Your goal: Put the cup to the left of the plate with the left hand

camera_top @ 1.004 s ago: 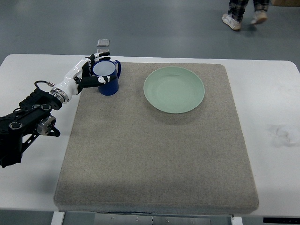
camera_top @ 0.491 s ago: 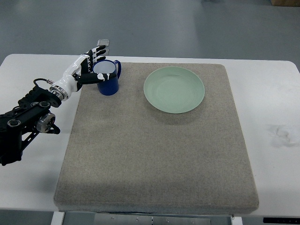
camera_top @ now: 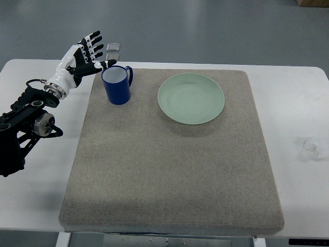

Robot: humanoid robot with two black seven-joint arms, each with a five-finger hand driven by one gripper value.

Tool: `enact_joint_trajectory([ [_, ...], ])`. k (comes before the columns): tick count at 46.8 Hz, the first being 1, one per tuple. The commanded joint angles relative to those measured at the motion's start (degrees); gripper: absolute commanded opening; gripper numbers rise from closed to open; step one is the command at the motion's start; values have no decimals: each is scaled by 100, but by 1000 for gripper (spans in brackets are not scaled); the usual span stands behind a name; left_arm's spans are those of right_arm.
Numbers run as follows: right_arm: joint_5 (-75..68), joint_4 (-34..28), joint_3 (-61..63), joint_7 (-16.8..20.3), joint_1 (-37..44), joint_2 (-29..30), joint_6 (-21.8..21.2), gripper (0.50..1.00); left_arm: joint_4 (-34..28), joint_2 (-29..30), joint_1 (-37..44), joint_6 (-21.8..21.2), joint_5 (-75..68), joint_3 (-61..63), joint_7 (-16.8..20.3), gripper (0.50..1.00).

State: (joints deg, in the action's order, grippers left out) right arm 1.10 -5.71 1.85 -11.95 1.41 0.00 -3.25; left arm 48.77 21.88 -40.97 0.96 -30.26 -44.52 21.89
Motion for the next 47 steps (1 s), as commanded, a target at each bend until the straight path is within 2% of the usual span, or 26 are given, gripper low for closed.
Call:
enact_joint_trajectory([
  [1,-4,0,0,0,0,0,0,932,-8,-17,-24,-43,292,-100,-18,988],
  [12,4,0,0,0,0,0,0,932,-253,-61,-288,-175,1391,-92,-167,988],
  [22,5,0,0,0,0,0,0,932,-720,-122,-526,-272,1953,-74,-676,988],
  [29,4,0,0,0,0,0,0,932,-755,-166,-534,-114,2139,-118,-668,988],
  [38,-4,0,0,0,0,0,0,932,-842,-324,-482,299,2218,-267,-606,988],
  [47,5,0,0,0,0,0,0,932,-1141,-527,-490,414,2218,-329,-598,988],
])
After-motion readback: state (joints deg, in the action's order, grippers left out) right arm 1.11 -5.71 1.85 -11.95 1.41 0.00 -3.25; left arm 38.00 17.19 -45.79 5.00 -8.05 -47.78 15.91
